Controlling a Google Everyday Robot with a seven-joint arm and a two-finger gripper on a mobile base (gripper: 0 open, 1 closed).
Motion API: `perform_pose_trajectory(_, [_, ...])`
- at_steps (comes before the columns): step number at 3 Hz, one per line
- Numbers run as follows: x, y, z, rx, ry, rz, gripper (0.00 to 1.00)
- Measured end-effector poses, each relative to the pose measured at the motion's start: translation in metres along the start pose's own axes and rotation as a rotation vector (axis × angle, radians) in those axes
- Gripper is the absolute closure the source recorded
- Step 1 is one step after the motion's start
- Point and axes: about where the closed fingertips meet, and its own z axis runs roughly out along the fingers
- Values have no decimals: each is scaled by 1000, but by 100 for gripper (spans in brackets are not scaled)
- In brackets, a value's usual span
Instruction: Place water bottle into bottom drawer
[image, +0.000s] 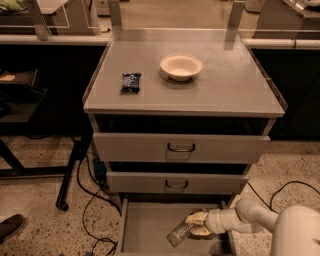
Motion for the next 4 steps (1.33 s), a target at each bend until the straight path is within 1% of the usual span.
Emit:
perform_pose_trajectory(1, [-5, -9, 9, 3, -12, 33, 100])
perform_pose_trajectory(2, [-16, -27, 17, -5, -50, 90, 100])
perform_pose_trajectory(3, [-24, -38, 22, -6, -84, 117, 100])
perform_pose_trajectory(4, [-29, -49, 32, 7, -102, 134, 100])
